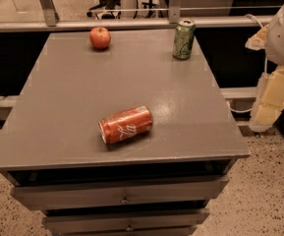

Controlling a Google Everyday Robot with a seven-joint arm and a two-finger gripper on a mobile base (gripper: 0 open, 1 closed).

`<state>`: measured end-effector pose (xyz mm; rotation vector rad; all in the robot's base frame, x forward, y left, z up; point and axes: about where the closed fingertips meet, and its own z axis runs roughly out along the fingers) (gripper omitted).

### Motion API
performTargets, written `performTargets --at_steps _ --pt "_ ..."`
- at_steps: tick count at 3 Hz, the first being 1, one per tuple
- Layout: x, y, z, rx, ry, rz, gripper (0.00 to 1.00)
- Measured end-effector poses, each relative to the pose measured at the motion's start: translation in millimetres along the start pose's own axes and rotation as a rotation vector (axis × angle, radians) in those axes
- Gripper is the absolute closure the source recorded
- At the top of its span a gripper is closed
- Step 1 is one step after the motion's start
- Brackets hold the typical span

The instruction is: Move green can near coke can

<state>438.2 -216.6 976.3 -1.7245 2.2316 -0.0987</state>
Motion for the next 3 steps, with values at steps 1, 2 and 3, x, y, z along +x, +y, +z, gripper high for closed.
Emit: performTargets --at_steps 1,2,3 --pt "-1.8 -1.2 -2.1 0.010 -0.010 -0.003 0.00" --pt "-8.6 -29.5 6.4 0.085 -0.084 -0.003 0.00" --pt "-19.9 -72.4 20.0 0.164 -0.177 -0.003 0.00"
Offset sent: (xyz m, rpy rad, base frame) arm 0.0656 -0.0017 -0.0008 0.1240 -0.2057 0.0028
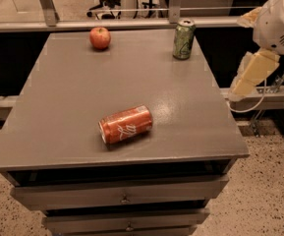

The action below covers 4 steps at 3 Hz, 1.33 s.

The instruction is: Move green can near coke can

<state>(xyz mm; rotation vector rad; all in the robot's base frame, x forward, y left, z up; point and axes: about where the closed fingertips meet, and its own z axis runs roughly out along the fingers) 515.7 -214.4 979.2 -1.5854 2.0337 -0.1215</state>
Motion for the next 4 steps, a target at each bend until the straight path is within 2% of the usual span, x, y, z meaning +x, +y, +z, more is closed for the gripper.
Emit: performTargets --at_steps 1,3,4 --pt "-16.4 -63.1 34.1 0.078 -0.173 0.056 0.00" --pt "-41.7 -138.5 87.0 0.118 -0.380 0.174 0.00" --pt "-50.9 -172.1 108.8 0.139 -0.472 0.266 0.00"
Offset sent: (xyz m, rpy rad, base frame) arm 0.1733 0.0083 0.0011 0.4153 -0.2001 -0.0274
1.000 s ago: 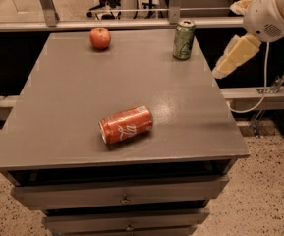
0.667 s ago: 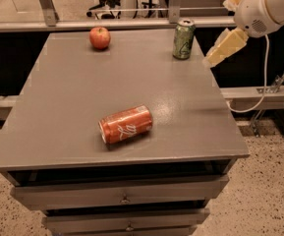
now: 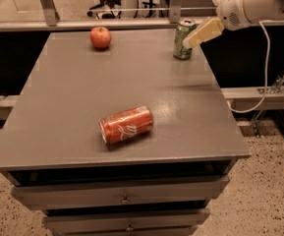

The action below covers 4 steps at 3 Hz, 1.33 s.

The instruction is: Move green can near coke can

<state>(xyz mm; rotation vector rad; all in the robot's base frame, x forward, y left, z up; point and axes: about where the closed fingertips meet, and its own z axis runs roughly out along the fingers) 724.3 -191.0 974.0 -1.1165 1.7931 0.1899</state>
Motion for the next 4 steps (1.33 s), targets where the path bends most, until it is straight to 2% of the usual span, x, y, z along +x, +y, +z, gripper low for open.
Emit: performTargets --at_steps 1,2,4 --pt "7.4 -33.6 28.9 0.053 -0.071 0.113 0.00" --pt "17.6 -51.9 39.9 0.082 -0.094 0.173 0.00" --pt "38.2 -53.8 73.4 0.042 -0.107 0.227 0.00"
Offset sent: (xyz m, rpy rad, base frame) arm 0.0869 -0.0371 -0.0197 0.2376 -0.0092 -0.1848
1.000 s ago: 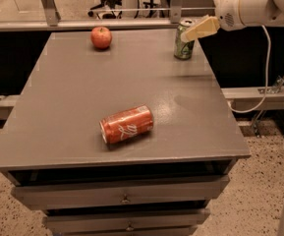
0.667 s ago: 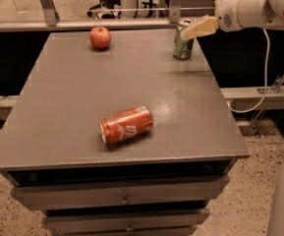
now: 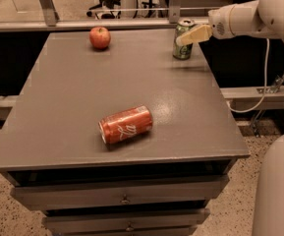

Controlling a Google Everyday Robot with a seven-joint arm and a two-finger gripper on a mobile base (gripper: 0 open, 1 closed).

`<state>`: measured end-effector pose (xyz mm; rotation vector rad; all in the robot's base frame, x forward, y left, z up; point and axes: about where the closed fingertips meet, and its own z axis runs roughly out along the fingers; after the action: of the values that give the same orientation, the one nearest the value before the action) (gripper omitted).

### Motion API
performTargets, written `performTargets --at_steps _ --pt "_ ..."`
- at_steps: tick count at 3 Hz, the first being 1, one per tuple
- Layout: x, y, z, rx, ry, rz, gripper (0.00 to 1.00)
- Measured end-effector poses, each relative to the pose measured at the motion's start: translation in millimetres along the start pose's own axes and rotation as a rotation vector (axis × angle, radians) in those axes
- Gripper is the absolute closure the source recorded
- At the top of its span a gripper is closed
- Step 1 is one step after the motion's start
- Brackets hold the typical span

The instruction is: Move green can near coke can

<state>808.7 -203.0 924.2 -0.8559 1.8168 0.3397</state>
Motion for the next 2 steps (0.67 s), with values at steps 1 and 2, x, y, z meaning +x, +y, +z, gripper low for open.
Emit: performTargets --at_steps 1,2 --pt "9.9 2.9 12.9 -0.037 -0.007 0.022 0.02" --pt "9.3 11.2 20.5 -0.072 -0.016 0.010 0.24"
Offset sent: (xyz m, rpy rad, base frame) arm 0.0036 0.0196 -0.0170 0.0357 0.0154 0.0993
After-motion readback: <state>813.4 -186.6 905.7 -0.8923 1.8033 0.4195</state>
